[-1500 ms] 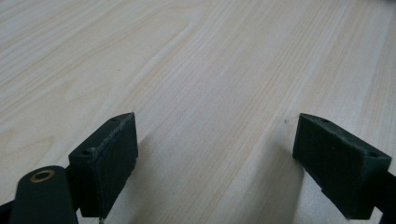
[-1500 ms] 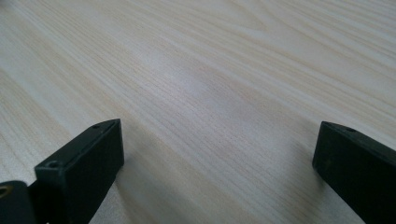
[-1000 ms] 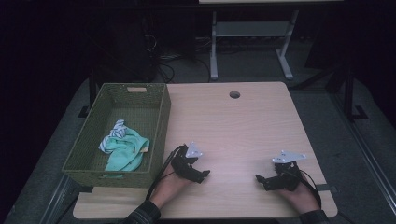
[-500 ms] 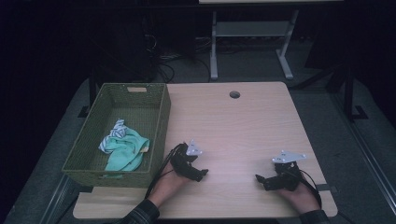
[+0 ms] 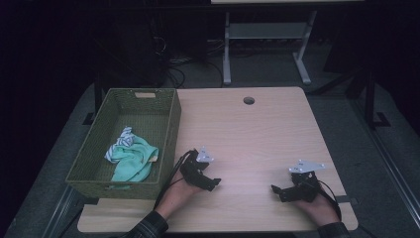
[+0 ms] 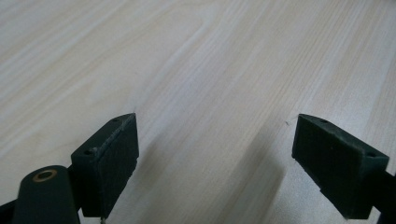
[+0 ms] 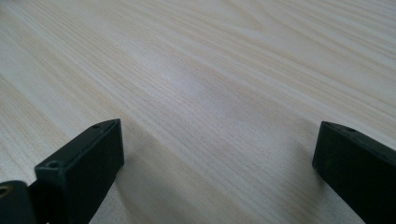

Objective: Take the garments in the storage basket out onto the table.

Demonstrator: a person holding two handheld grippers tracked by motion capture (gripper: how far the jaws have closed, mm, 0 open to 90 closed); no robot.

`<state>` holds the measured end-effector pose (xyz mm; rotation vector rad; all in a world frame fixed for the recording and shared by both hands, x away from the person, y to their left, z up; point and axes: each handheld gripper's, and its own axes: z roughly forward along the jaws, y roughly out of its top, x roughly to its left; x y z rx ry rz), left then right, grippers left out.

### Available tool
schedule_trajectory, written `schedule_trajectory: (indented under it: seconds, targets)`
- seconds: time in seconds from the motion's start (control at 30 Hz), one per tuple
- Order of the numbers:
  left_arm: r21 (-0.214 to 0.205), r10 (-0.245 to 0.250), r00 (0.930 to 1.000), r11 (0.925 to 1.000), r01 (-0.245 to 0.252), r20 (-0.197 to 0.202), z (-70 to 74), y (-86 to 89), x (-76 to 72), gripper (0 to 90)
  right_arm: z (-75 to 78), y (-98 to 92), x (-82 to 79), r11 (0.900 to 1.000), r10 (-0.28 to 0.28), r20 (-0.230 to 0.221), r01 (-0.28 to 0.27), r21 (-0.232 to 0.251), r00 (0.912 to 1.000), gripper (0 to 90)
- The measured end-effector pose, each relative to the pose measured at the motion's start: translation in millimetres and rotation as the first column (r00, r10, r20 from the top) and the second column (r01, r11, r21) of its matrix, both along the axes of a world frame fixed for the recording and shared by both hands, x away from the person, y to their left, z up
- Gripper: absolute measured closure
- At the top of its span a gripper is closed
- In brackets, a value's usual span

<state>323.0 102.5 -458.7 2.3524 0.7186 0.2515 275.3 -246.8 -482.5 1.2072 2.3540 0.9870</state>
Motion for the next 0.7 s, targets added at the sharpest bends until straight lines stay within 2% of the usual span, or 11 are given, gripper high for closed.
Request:
schedule_trajectory:
  seconds: [0.43, 0.53, 0.7]
  targets:
    - [-0.029, -0.002, 0.9999, 0.9996, 0.002, 0.015, 11.2, 1.8, 0.3, 14.0, 0.1, 0.2, -0.2, 1.0, -0.001, -0.003, 0.001, 0.002, 1.0, 1.3]
    - [-0.027, -0.003, 1.0, 0.9996, 0.003, 0.003, 13.9, 1.7, 1.0, 14.0, 0.1, 0.2, -0.2, 1.0, -0.001, -0.004, 0.001, 0.002, 1.0, 1.3]
    - [-0.027, -0.006, 0.9999, 0.9996, 0.006, 0.013, 18.4, 1.7, 0.6, 14.0, 0.0, 0.1, -0.1, 1.0, -0.001, -0.002, 0.001, 0.0, 1.0, 1.3]
